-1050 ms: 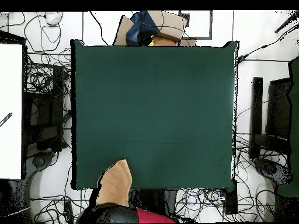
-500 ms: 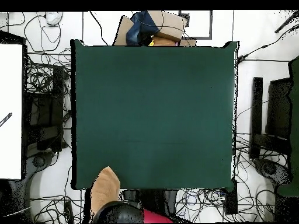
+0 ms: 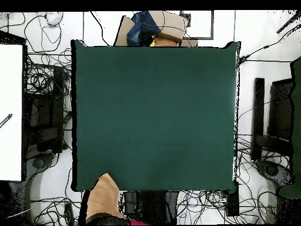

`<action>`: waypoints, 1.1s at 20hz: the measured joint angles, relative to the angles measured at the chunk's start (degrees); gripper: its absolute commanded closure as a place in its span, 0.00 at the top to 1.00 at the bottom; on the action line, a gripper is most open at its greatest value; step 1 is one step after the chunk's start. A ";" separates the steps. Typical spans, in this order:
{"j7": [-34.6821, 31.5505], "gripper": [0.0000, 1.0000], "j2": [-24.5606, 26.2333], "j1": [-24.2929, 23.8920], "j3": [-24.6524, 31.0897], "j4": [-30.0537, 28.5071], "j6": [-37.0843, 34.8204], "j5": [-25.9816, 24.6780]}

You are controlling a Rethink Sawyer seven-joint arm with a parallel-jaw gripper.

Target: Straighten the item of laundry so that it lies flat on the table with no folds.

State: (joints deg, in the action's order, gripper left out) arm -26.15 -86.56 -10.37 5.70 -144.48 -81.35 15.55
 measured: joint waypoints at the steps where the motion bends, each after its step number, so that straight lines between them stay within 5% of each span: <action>1: -0.06 0.00 -0.40 0.55 0.01 0.17 -0.73 0.11; 11: -0.68 0.00 -4.73 8.64 -0.04 2.37 -6.73 2.45; 22: -0.68 0.00 -1.82 9.40 -0.03 1.16 -1.66 3.82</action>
State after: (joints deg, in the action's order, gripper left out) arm -26.83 -88.38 -0.97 5.67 -143.32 -83.01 19.38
